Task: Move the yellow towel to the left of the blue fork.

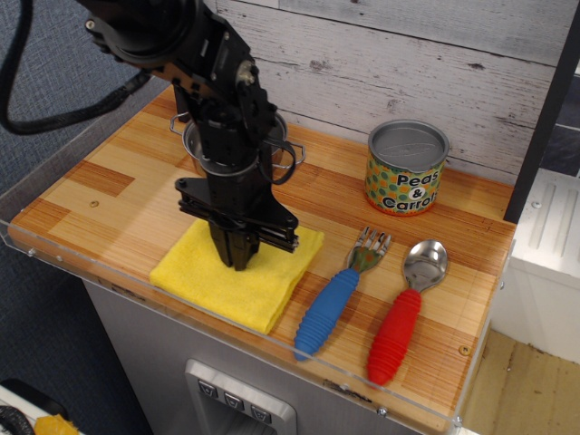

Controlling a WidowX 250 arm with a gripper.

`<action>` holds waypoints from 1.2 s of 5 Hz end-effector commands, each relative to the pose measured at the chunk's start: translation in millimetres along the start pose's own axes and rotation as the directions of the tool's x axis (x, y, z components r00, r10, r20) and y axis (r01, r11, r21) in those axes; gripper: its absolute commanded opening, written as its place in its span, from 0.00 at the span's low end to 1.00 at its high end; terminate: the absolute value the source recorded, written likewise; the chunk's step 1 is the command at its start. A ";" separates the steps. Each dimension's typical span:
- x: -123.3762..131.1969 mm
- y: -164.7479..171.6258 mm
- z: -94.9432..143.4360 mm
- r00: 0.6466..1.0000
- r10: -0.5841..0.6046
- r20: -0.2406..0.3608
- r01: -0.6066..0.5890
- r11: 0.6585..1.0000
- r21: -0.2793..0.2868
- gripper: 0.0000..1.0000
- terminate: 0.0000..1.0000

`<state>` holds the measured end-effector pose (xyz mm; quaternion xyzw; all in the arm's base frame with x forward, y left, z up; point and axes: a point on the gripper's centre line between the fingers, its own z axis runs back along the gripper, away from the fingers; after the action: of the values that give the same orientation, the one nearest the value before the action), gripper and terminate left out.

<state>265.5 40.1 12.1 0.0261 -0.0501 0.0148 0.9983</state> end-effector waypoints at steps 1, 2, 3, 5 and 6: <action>7.4 10.2 24.7 0.997 0.008 0.070 -0.010 1.000 0.023 1.00 0.00; 8.9 6.7 37.0 0.993 -0.004 0.116 0.002 1.000 0.020 1.00 0.00; 8.5 4.4 46.3 0.992 -0.011 0.128 0.009 1.000 0.017 1.00 0.00; 9.0 2.9 65.2 0.988 0.017 0.153 -0.013 1.000 -0.026 1.00 0.00; 11.1 -1.8 70.1 0.988 -0.007 0.155 0.013 0.999 -0.037 1.00 0.00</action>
<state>265.3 34.0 64.5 0.0034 -0.0962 0.0077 0.9953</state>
